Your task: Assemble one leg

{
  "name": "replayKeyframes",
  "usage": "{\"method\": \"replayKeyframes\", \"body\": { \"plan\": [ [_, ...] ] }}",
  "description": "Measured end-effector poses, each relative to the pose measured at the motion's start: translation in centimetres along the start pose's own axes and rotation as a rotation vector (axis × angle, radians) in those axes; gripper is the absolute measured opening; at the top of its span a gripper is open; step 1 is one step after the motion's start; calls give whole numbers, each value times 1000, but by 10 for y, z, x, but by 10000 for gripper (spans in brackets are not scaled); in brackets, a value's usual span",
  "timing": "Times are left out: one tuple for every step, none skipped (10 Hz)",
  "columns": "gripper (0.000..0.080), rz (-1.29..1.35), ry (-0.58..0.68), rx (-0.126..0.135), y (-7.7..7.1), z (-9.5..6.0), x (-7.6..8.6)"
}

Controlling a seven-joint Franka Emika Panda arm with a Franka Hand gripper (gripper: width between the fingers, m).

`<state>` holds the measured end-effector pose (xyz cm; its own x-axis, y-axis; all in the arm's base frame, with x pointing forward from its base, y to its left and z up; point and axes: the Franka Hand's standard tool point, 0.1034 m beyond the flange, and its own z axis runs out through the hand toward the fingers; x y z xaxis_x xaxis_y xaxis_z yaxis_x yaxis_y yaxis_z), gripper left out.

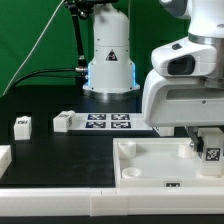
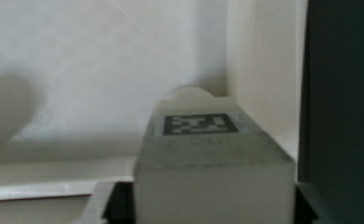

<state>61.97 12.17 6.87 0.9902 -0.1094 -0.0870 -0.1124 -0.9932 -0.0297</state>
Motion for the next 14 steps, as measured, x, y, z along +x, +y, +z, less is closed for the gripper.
{"method": "replayKeyframes", "body": {
  "plan": [
    [291,94,0,-1,0,0,0],
    [291,260,2,-7,0,1,0],
    [292,403,4,-12,0,1,0],
    [292,487,5,-15,0,1,-1],
    [292,579,6,-14,1,1,0],
    [292,642,7,-14,1,1,0],
    [292,617,7,-15,1,1,0],
    [366,571,8,-13,1,1,0],
    [547,539,11,-9,-1,2,-1],
    [617,463,17,-6,-3,2,0],
    [617,297,21,-11,-4,1,1],
    [643,108,22,-12,-5,0,0],
    [648,-13,19,-13,-6,1,-1],
    [648,-102,18,-14,-6,2,-1]
  ]
}}
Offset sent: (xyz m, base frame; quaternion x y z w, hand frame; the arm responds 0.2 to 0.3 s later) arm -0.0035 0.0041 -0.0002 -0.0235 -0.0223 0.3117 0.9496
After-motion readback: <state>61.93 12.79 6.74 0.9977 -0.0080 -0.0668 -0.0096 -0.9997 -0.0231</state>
